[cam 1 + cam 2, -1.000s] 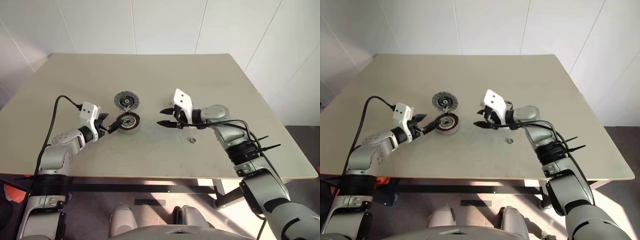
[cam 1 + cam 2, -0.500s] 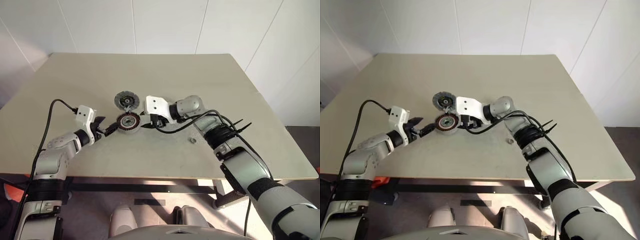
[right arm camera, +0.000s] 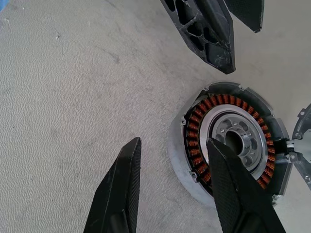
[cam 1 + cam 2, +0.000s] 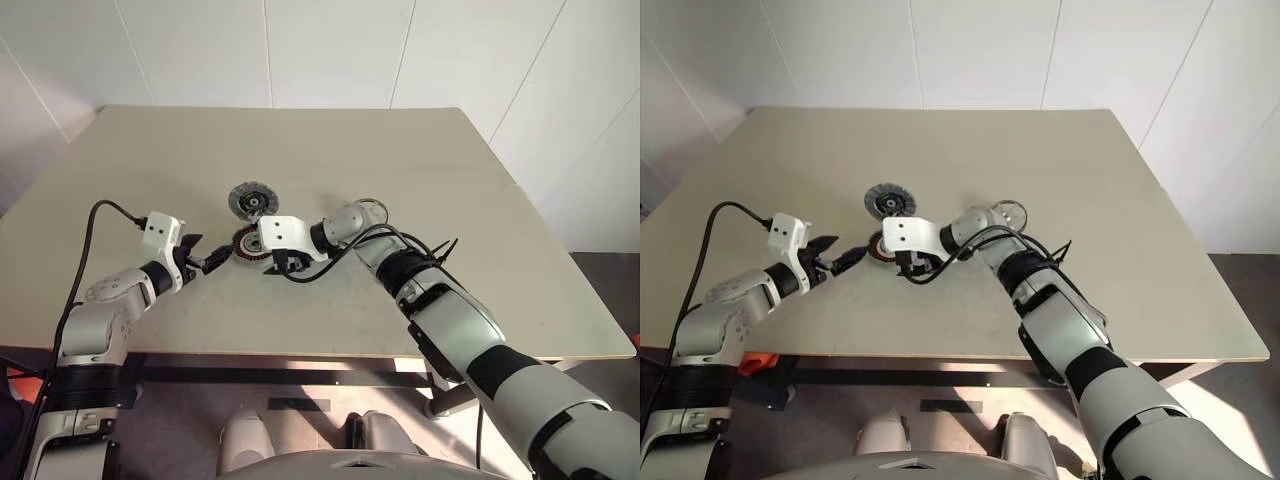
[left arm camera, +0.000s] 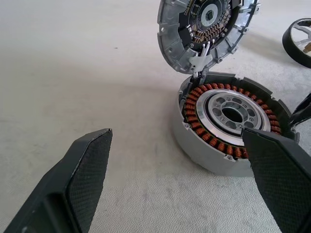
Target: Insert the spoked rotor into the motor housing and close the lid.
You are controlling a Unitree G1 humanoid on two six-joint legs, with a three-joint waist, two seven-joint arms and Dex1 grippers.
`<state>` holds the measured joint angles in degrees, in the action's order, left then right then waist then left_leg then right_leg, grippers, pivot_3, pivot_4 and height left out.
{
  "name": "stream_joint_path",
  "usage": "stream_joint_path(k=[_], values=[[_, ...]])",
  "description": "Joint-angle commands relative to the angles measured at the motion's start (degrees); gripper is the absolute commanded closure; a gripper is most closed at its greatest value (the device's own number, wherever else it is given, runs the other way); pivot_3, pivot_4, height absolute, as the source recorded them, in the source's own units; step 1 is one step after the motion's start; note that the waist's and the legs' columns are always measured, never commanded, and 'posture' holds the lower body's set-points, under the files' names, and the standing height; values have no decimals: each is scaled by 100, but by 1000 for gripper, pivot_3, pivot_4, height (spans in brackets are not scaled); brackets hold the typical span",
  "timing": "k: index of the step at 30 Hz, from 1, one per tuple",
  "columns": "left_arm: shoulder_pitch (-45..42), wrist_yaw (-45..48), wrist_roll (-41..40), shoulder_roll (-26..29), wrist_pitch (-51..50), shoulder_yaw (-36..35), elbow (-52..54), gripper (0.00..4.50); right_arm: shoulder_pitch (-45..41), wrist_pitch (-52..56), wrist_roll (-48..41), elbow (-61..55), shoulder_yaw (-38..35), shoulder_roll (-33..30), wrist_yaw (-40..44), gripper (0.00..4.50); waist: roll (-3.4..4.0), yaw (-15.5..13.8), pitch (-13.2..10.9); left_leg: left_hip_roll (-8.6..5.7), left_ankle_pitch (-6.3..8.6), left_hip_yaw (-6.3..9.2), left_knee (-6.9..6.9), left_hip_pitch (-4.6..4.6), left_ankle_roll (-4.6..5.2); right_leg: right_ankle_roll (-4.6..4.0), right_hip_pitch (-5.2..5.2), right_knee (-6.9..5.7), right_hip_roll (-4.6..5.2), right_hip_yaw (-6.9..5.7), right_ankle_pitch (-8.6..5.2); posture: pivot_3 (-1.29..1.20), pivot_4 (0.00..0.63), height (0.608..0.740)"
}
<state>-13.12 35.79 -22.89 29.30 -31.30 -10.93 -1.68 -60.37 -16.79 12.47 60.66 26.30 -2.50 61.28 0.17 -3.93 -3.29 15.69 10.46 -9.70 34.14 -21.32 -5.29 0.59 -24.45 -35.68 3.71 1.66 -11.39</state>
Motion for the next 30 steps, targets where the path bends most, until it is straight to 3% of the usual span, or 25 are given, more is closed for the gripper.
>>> stream_joint_path(k=[1, 10, 15, 24, 30], values=[[-49, -33, -80, 51, -6, -113, 257, 0, -247, -69, 29, 168, -162, 66, -192, 2138, 0, 1, 0, 0, 0, 1, 0, 0, 0, 0, 0, -1, 0, 0, 0, 0, 0, 740], [-37, -41, -98, 88, -5, -173, 280, 0, -63, 90, 58, 416, -299, 172, -113, 2138, 1, -3, 0, 3, 0, 3, 0, 0, 0, -3, 0, -3, -2, -2, -1, 0, 0, 740], [-64, -54, -88, 91, 11, -168, 251, 0, -33, 116, 127, 390, -325, 114, -236, 3402, 1, -3, 0, 3, 0, 3, 1, 1, -1, -3, 0, -5, -1, -3, -1, 0, 0, 740], [-147, -52, -85, 122, 16, -174, 207, 0, -36, 8, 276, 418, -282, 78, -377, 3402, 1, -2, 0, 3, -1, 4, 1, 2, -3, -3, 0, -9, -1, -3, -1, 0, 0, 740], [-140, -70, -89, 124, 11, -180, 220, 0, -20, -370, 829, 538, 79, -43, -899, 3402, 1, -1, 0, 2, -2, 4, 1, 13, -4, -3, 8, -13, 0, -3, -1, 0, 0, 740]])
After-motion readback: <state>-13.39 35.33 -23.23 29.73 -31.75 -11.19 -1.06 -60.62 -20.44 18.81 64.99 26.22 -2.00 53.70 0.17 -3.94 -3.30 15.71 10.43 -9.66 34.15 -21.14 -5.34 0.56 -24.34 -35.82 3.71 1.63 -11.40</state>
